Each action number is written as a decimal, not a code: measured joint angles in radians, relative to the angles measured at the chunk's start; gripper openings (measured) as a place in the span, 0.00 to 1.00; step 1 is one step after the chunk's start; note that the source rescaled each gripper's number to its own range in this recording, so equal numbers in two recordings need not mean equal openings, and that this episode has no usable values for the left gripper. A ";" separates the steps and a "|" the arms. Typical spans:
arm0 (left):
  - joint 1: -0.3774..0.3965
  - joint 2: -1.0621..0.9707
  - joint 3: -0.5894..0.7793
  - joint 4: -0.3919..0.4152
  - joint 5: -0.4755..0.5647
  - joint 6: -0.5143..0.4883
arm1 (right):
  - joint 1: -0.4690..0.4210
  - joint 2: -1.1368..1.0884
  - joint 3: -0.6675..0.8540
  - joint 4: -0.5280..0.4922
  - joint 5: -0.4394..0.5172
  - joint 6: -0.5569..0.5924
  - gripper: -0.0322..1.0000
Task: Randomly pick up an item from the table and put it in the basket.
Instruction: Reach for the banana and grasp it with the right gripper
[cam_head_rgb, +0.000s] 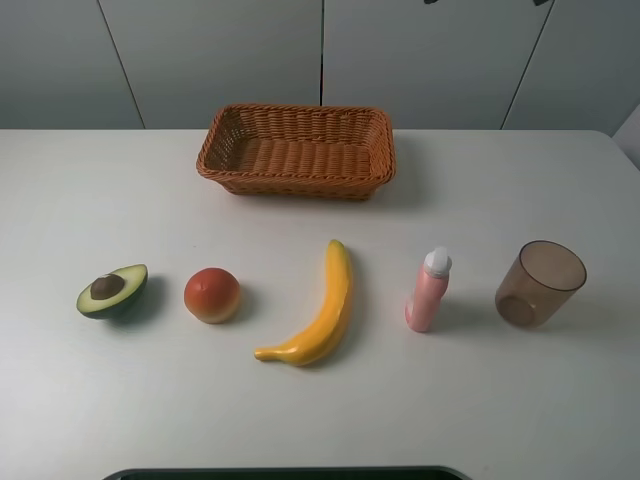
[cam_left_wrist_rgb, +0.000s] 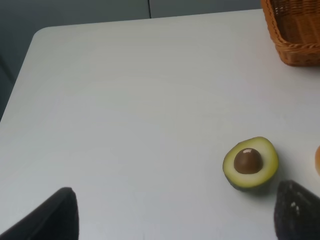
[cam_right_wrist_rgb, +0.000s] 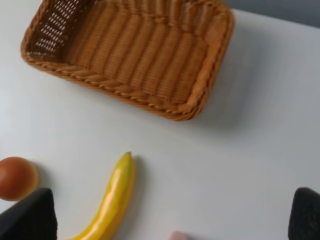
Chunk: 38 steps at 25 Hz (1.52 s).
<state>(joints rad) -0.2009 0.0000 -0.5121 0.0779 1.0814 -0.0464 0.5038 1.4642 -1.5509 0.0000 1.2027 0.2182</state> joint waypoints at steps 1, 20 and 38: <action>0.000 0.000 0.000 0.000 0.000 0.000 | 0.028 0.042 -0.024 0.000 0.004 0.032 1.00; 0.000 0.000 0.000 0.000 0.000 0.000 | 0.289 0.463 -0.065 0.000 0.010 0.522 1.00; 0.000 0.000 0.000 0.000 0.000 0.000 | 0.275 0.491 0.246 0.015 -0.136 0.617 1.00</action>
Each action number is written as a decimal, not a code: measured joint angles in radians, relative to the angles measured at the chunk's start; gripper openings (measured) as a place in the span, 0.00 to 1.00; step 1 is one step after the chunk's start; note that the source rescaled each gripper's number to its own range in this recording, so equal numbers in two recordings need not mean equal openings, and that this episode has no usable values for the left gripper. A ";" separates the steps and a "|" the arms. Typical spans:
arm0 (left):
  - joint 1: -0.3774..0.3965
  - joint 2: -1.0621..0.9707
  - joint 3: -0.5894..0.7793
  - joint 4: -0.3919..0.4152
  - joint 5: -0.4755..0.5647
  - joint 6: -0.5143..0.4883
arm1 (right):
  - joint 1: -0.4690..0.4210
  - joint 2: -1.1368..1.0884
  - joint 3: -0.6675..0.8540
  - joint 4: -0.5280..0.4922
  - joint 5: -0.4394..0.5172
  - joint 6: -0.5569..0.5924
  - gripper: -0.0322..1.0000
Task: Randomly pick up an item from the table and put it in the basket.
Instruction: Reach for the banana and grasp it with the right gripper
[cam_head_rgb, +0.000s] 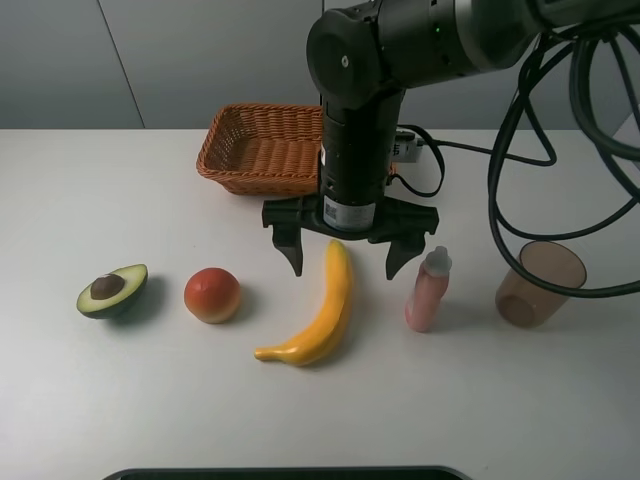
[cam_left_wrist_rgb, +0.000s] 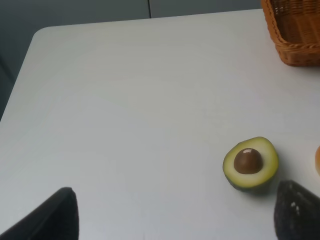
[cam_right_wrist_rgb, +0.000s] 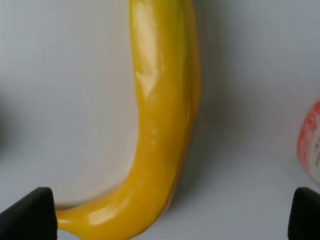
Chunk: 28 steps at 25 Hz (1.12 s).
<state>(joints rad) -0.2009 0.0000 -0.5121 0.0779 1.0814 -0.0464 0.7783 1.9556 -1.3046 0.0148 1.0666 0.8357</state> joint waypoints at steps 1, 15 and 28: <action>0.000 0.000 0.000 0.000 0.000 0.000 | 0.000 0.005 0.000 0.000 -0.001 0.002 1.00; 0.000 0.000 0.000 0.000 0.000 0.000 | 0.000 0.132 0.002 -0.004 -0.108 -0.021 1.00; 0.000 0.000 0.000 0.000 0.000 0.000 | 0.011 0.201 0.000 -0.035 -0.150 -0.073 1.00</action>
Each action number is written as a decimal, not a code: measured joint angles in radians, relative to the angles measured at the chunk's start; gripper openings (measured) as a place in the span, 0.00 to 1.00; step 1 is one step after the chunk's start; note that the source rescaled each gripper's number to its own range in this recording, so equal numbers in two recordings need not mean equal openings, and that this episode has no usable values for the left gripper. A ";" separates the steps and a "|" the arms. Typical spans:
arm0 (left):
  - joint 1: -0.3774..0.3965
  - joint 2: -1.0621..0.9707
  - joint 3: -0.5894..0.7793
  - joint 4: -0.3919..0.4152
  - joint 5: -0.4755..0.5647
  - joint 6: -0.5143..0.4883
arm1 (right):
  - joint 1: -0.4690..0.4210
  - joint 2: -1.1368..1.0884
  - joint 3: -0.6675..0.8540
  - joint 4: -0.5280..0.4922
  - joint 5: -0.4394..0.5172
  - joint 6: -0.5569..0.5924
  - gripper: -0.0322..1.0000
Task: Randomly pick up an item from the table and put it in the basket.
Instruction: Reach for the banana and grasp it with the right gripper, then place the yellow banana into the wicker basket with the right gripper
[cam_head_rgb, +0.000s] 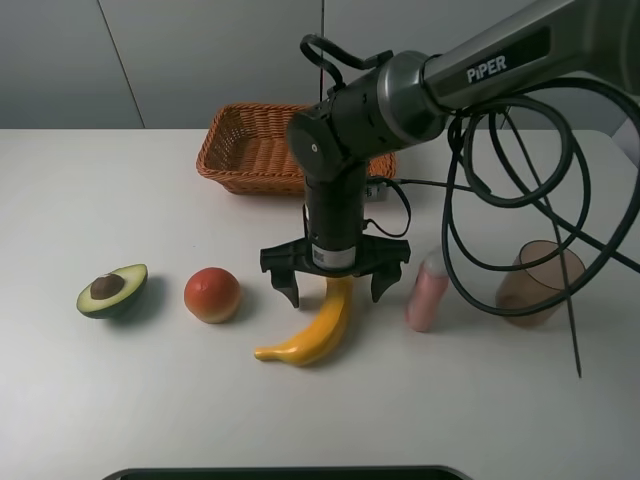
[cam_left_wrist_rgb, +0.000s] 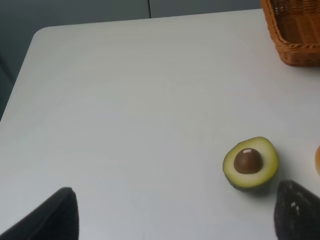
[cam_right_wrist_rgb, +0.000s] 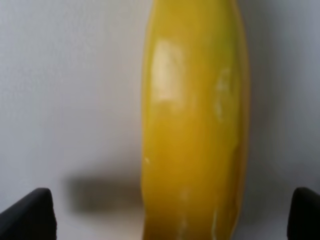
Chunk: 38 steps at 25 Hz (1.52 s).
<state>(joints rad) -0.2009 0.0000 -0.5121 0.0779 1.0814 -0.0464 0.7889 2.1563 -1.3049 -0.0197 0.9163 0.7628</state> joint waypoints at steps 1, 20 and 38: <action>0.000 0.000 0.000 0.000 0.000 0.000 | 0.002 0.002 0.000 0.003 0.000 -0.003 1.00; 0.000 0.000 0.000 0.004 0.000 0.000 | 0.007 0.011 -0.006 -0.017 -0.010 -0.020 0.03; 0.000 0.000 0.000 0.006 0.000 0.000 | 0.007 -0.202 -0.141 0.045 0.148 -0.160 0.03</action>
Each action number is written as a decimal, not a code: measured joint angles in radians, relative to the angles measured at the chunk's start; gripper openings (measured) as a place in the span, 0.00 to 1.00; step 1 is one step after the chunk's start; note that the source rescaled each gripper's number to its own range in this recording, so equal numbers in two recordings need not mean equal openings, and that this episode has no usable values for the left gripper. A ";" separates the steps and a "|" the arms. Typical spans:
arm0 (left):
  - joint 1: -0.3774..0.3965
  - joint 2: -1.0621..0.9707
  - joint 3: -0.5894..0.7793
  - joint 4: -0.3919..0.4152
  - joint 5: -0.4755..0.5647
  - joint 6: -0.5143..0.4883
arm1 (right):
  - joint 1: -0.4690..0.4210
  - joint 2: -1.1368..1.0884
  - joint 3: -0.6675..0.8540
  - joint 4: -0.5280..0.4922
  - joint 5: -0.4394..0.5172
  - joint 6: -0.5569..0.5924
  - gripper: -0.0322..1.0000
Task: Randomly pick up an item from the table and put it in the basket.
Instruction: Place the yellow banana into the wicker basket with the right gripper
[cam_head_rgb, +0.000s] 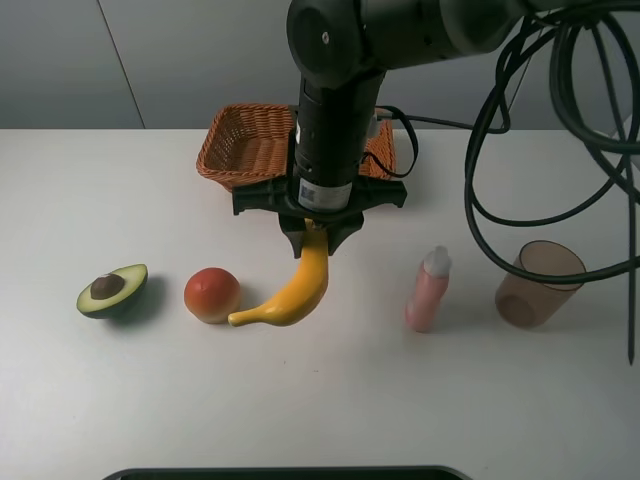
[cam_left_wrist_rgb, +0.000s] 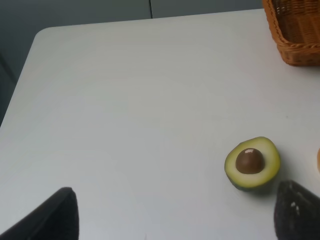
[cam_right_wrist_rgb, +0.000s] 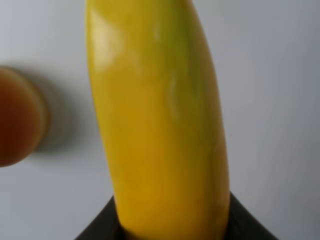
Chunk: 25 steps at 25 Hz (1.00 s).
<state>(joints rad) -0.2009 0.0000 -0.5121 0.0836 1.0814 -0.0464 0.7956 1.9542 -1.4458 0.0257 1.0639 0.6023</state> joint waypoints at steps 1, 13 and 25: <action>0.000 0.000 0.000 0.000 0.000 0.000 | 0.000 -0.007 -0.053 -0.017 0.031 -0.026 0.03; 0.000 0.000 0.000 0.002 0.000 0.000 | -0.014 0.148 -0.633 -0.391 0.152 -0.763 0.03; 0.000 0.000 0.000 0.004 0.000 0.000 | -0.072 0.327 -0.712 -0.535 -0.102 -1.153 0.03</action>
<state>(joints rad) -0.2009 0.0000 -0.5121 0.0876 1.0814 -0.0464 0.7238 2.2811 -2.1573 -0.5092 0.9619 -0.5504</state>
